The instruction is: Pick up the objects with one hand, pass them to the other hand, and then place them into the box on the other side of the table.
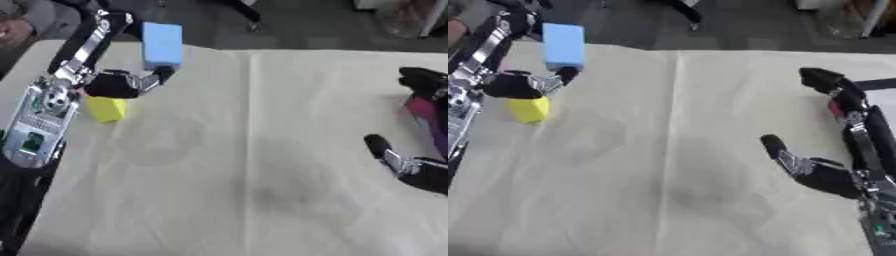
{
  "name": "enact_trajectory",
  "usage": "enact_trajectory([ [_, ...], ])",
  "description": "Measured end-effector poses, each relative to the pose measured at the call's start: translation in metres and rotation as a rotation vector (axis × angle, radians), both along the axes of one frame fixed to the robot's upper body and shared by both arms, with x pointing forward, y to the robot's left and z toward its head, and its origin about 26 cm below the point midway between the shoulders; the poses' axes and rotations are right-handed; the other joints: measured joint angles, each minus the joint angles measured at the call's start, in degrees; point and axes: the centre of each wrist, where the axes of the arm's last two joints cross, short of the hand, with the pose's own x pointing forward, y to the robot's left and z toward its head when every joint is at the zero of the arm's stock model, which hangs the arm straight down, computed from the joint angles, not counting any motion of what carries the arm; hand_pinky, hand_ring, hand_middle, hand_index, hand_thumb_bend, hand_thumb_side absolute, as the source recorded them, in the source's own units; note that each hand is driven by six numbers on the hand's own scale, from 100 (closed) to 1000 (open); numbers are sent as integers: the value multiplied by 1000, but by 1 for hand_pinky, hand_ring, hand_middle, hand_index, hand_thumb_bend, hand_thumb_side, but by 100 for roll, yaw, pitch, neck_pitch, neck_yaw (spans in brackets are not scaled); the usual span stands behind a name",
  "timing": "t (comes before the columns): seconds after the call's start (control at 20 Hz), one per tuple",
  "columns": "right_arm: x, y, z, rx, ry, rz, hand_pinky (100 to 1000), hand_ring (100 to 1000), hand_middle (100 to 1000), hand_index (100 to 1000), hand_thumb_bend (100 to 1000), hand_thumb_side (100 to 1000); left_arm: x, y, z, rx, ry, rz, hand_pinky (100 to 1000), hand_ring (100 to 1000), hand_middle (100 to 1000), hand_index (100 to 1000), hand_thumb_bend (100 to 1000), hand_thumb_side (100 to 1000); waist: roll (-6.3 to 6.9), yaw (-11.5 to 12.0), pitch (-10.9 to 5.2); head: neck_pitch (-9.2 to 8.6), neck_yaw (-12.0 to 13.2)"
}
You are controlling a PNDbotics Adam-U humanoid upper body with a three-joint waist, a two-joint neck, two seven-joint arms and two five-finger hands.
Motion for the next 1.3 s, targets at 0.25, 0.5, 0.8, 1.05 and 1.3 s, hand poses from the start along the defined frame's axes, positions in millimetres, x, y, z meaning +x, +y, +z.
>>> enact_trajectory([
  [0.25,4,20,12,-49,-59,156,854,833,847,896,434,474,2,-31,-1,20,48,-173,770,606,508,544,428,272,-28,0,0,0,-8],
  [0.5,5,29,18,-69,-72,262,855,833,846,896,426,470,2,-48,0,76,82,-294,775,610,512,548,428,274,-71,12,0,0,-52],
  [0.8,8,39,30,-125,-106,355,859,835,851,901,401,446,2,-62,8,157,90,-404,782,620,521,557,425,289,-75,18,0,0,-81],
  [1.05,12,43,49,-230,-210,401,867,839,857,910,404,433,1,-73,13,213,127,-489,780,620,522,558,427,296,-78,12,0,0,-107],
  [1.3,14,48,63,-331,-329,427,873,843,860,914,407,424,2,-80,20,237,155,-533,776,622,524,560,433,309,-78,10,0,0,-130],
])
